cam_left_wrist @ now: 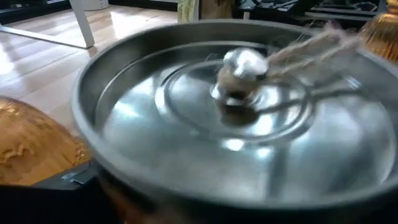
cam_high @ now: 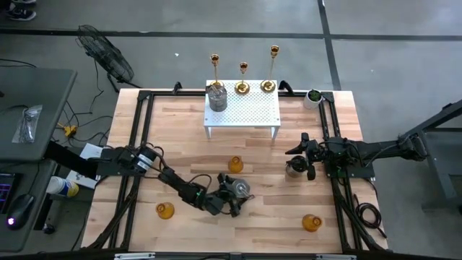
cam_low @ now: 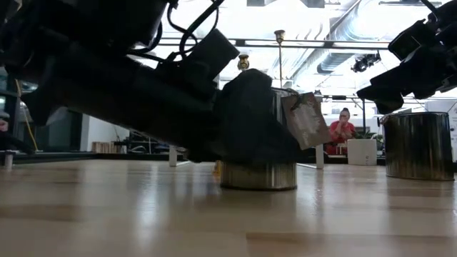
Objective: Pick & Place candle stick holders
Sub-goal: Put the left scented candle on the shelf
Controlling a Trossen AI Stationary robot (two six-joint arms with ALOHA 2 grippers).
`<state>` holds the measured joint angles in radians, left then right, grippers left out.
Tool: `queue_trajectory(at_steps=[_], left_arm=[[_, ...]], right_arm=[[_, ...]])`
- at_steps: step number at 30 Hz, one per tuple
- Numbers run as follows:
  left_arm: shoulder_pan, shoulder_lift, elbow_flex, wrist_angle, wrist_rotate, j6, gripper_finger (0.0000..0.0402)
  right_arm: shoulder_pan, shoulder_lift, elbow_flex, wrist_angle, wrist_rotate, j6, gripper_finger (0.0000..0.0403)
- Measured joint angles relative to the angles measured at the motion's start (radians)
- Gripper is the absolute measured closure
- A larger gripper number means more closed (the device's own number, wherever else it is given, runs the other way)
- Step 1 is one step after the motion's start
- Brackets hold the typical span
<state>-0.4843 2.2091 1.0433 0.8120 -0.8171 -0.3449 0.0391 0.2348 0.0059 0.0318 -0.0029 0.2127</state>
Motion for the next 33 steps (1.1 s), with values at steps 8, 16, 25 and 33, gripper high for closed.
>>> queue_trajectory(at_steps=[8,16,25,33], left_arm=[[0.0,0.001,0.011,-0.003,-0.029,0.0,0.0051],[0.0,-0.031,0.092,-0.007,-0.155,0.109,0.0051],[0.027,-0.135,0.307,-0.185,-0.303,0.255,0.0051],[0.148,-0.154,0.484,-0.343,-0.434,0.27,0.0051]], right_arm=[[0.0,0.0,0.0,0.0,0.0,0.0,0.0224],[0.0,0.0,0.0,0.0,0.0,0.0,0.0224],[0.0,0.003,0.0,-0.001,-0.001,0.0,0.0224],[0.0,0.009,0.0,0.0,0.0,0.0,0.0224]])
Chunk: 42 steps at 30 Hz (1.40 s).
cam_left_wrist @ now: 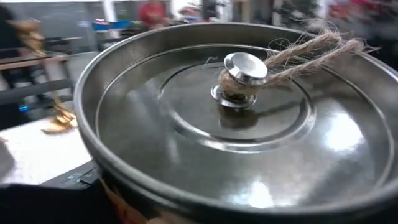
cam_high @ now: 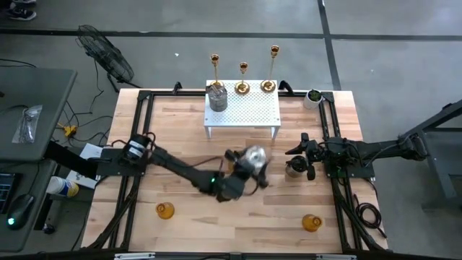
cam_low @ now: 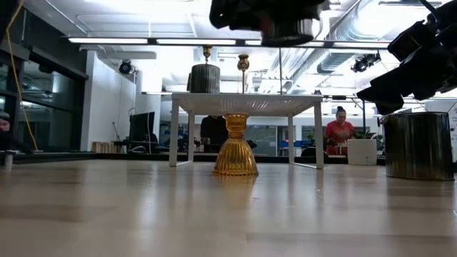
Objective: Pick & Place candle stick holders
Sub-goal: Put the left scented candle on the shelf
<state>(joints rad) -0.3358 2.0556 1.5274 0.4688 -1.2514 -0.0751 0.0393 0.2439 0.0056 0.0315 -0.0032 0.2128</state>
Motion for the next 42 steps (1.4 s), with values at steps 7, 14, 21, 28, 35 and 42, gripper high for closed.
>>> queue_trajectory(at_steps=[7,14,21,28,35,42], left_arm=[[0.142,-0.002,0.031,-0.001,-0.089,-0.009,0.0051],[0.263,-0.002,0.032,-0.001,-0.013,-0.01,0.0051],[0.356,-0.002,0.032,-0.091,0.002,-0.066,0.0048],[0.404,-0.001,0.032,-0.205,-0.03,-0.253,0.0049],[0.415,0.01,0.032,-0.221,-0.04,-0.256,0.0049],[0.415,0.01,0.032,-0.219,-0.048,-0.268,0.0049]], right_arm=[[0.0,-0.001,0.0,0.0,0.0,0.0,0.0224],[0.0,-0.001,0.0,0.0,0.0,0.0,0.0224],[0.0,-0.001,0.0,0.001,0.0,0.0,0.0224],[0.0,-0.001,0.0,0.001,0.0,0.0,0.0224],[0.0,-0.001,0.0,0.001,0.0,0.0,0.0224],[0.0,-0.001,0.0,0.001,0.0,0.0,0.0224]])
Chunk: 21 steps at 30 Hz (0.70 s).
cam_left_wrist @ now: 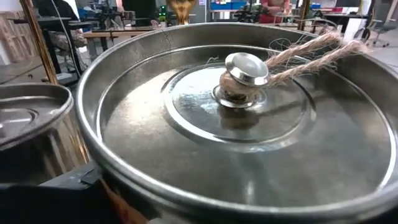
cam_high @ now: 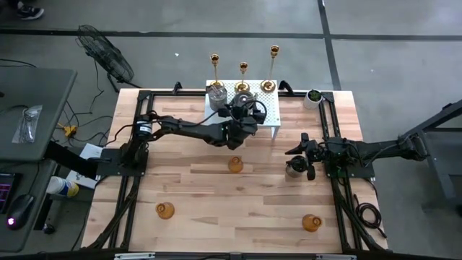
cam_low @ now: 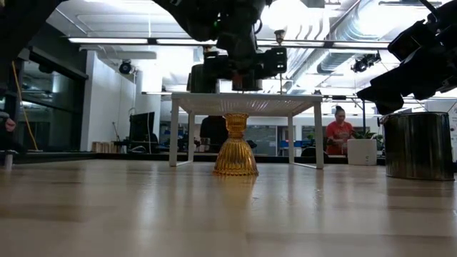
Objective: Pick & Place candle stick holders
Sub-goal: Put the left scented candle on the shelf
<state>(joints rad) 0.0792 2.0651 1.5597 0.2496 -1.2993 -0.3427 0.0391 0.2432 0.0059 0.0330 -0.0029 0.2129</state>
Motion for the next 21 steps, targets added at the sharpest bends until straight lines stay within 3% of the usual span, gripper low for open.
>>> queue_trajectory(at_steps=[21], left_arm=[[0.006,0.0,0.0,-0.022,-0.011,-0.034,0.0049]], right_arm=[[0.0,0.0,0.0,0.0,0.0,0.0,0.0224]])
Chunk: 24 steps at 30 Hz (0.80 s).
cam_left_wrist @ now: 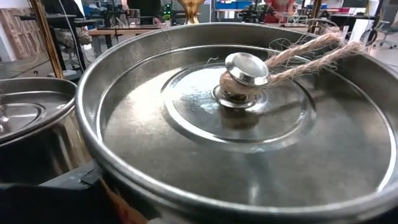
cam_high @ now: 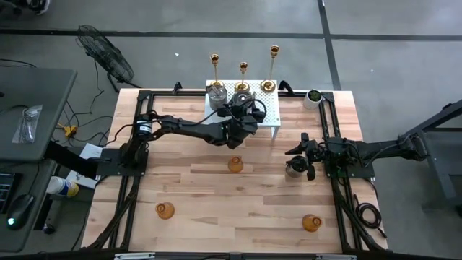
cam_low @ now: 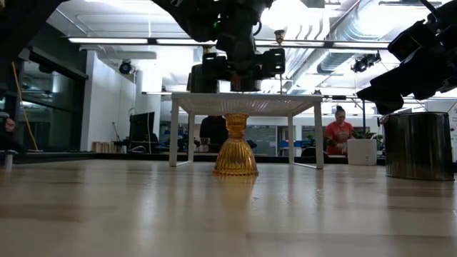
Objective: Pick & Place candle stick holders
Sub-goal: Put the left scented candle on the shelf
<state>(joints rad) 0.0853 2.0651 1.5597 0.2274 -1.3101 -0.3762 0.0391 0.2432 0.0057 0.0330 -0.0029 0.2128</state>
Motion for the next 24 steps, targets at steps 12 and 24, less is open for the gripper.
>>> queue_trajectory(at_steps=[12,24], left_arm=[[0.0,0.0,0.0,0.001,0.063,-0.001,0.0048],[0.008,-0.001,0.0,-0.073,0.1,-0.132,0.0048]], right_arm=[[0.0,0.0,0.0,0.0,0.0,0.0,0.0224],[0.0,0.0,0.0,0.0,0.0,0.0,0.0224]])
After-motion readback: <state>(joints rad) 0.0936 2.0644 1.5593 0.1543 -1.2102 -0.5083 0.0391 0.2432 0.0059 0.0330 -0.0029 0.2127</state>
